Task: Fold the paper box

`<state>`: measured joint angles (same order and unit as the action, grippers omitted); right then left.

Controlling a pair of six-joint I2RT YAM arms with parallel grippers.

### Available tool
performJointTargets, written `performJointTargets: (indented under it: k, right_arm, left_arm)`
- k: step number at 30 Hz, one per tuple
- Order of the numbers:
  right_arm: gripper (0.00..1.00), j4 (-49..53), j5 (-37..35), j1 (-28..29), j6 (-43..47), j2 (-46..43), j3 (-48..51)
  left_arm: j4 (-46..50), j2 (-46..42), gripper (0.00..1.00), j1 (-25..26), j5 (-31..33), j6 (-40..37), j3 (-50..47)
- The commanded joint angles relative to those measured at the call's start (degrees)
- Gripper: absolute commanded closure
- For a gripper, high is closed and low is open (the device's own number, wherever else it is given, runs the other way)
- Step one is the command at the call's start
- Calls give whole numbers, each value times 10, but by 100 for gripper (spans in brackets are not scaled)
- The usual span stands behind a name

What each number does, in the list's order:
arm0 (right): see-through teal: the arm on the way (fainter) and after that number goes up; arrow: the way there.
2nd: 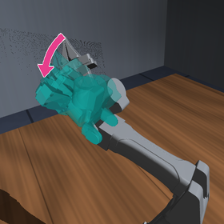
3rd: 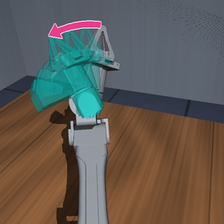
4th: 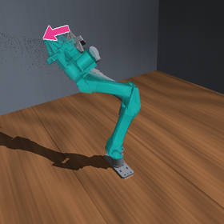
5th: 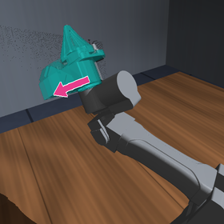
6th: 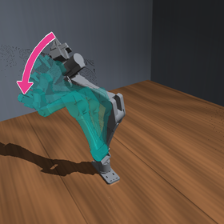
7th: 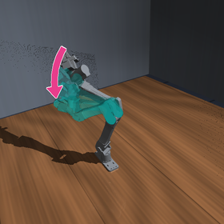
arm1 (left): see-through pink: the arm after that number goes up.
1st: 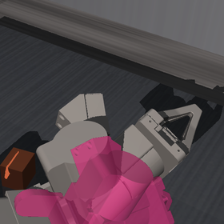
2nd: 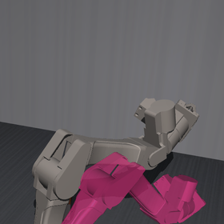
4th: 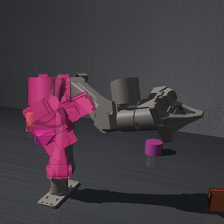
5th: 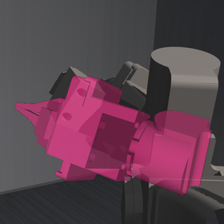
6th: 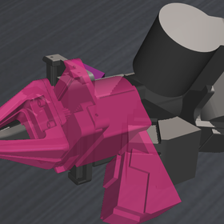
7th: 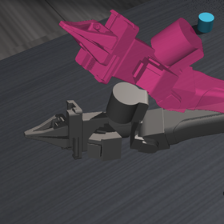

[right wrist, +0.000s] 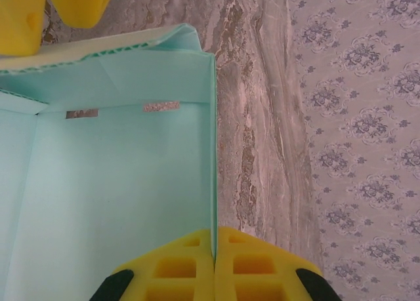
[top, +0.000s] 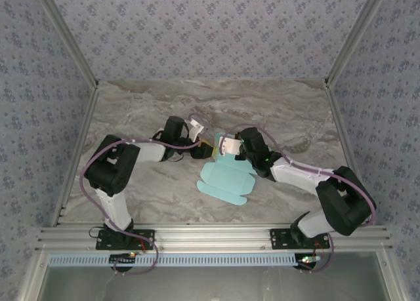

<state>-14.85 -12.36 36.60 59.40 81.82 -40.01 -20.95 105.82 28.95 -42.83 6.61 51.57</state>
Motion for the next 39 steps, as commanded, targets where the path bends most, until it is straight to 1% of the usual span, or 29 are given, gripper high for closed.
performJointTargets:
  k: [1, 12, 21, 26, 29, 32, 37, 39]
  right_arm:
    - [100, 16, 23, -4, -5, -15, 1]
    - [100, 21, 40, -14, -1, -16, 3]
    - [100, 12, 36, -17, 12, -10, 11]
    - [100, 15, 34, -19, 11, -11, 9]
    - [100, 15, 34, -20, 6, -11, 8]
    - [100, 14, 35, -20, 5, -11, 7]
    - [100, 13, 36, -21, 4, -11, 6]
    - [100, 13, 37, -21, 2, -11, 5]
  left_arm:
    - [-13, -31, 44, 6, -29, -24, -9]
    - [10, -29, 44, 6, -65, -44, 3]
    - [26, -12, 44, 14, -63, -54, 23]
    - [31, -21, 45, 14, -55, -57, 17]
    - [9, -39, 45, 13, -39, -42, -2]
    - [-22, -65, 42, 6, -23, -20, -28]
    - [-41, -107, 35, -6, 4, -3, -59]
    - [-59, -121, 34, -15, 14, 8, -76]
